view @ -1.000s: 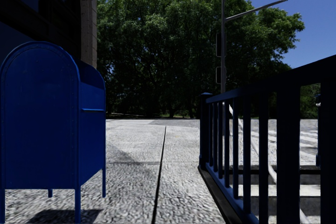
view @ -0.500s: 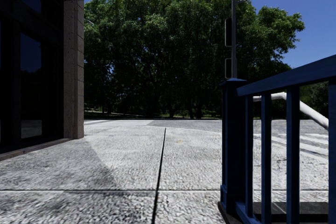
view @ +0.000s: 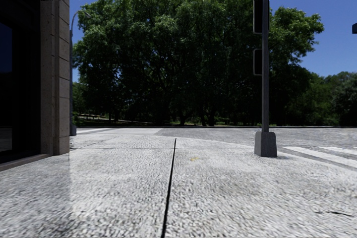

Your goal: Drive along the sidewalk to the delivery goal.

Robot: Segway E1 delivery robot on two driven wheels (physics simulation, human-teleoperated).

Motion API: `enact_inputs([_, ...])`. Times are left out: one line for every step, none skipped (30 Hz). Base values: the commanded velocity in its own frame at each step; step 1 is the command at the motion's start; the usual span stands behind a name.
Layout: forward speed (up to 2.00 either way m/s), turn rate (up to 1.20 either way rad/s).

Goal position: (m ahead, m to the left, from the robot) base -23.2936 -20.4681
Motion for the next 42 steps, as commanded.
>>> enact_inputs([2.00,0.00])
enact_inputs([2.00,0.00])
enact_inputs([2.00,0.00])
enact_inputs([2.00,-0.18])
enact_inputs([1.88,-0.35])
enact_inputs([1.72,-0.40])
enact_inputs([1.62,-0.41])
enact_inputs([1.62,-0.41])
enact_inputs([1.55,-0.42])
enact_inputs([1.51,-0.42])
enact_inputs([1.45,-0.45])
enact_inputs([1.40,-0.51])
enact_inputs([1.38,-0.54])
enact_inputs([1.38,-0.54])
enact_inputs([1.38,-0.54])
enact_inputs([1.38,-0.54])
enact_inputs([1.38,-0.54])
enact_inputs([1.38,-0.54])
enact_inputs([1.38,-0.54])
enact_inputs([1.38,-0.54])
enact_inputs([1.38,-0.54])
enact_inputs([1.39,-0.54])
enact_inputs([1.39,-0.54])
enact_inputs([1.39,-0.54])
enact_inputs([1.48,-0.55])
enact_inputs([1.57,-0.57])
enact_inputs([1.61,-0.57])
enact_inputs([1.63,-0.59])
enact_inputs([1.63,-0.59])
enact_inputs([1.63,-0.60])
enact_inputs([1.63,-0.67])
enact_inputs([1.63,-0.72])
enact_inputs([1.63,-0.72])
enact_inputs([1.63,-0.72])
enact_inputs([1.63,-0.73])
enact_inputs([1.63,-0.73])
enact_inputs([1.63,-0.77])
enact_inputs([1.63,-0.77])
enact_inputs([1.63,-0.78])
enact_inputs([1.63,-0.80])
enact_inputs([1.63,-0.81])
enact_inputs([1.63,-0.81])
